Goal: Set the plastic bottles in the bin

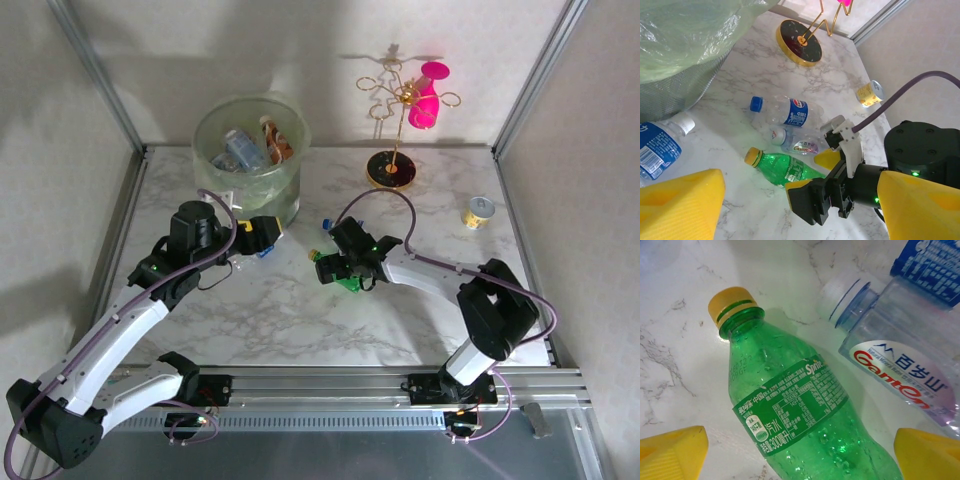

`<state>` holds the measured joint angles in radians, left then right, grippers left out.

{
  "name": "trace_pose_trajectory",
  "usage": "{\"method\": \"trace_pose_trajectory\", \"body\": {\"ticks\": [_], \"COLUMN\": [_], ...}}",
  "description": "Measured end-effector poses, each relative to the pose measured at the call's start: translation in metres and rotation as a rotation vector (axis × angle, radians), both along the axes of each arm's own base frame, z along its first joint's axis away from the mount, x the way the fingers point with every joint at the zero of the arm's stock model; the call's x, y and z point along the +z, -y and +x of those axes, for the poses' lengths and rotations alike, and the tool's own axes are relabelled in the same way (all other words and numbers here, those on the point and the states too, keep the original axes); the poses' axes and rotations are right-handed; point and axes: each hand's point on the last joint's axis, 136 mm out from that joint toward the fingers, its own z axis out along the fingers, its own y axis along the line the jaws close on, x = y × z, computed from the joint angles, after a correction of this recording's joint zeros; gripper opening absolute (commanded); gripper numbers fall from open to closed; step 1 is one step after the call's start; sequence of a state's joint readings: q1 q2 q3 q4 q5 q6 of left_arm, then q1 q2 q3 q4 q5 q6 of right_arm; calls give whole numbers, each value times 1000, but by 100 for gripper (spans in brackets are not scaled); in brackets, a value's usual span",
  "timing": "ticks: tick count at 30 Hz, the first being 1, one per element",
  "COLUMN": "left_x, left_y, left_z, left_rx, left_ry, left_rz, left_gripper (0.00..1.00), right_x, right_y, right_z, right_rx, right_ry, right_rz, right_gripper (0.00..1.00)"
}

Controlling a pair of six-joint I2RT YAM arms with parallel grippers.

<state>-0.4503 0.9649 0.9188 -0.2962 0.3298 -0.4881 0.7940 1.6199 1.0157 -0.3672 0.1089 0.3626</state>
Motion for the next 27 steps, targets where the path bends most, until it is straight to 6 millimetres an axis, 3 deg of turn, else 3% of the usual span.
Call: {"method": "trace_pose_trajectory", "body": {"ticks": [13,27], "left_x": [-5,6], "left_y": [-1,-1], "left_z": [-2,-1], "left_rx": [-18,-22], "left_ry": [6,20], "left_rz": [42,45], "left_gripper": [80,79], "right_x": [-22,-38], "right_y": [-8,-14], "right_z": [-7,-9], "right_rx": [56,90], "right_ry": [-64,-79], "right_rz": [-8,-29], "right_gripper": [88,65]}}
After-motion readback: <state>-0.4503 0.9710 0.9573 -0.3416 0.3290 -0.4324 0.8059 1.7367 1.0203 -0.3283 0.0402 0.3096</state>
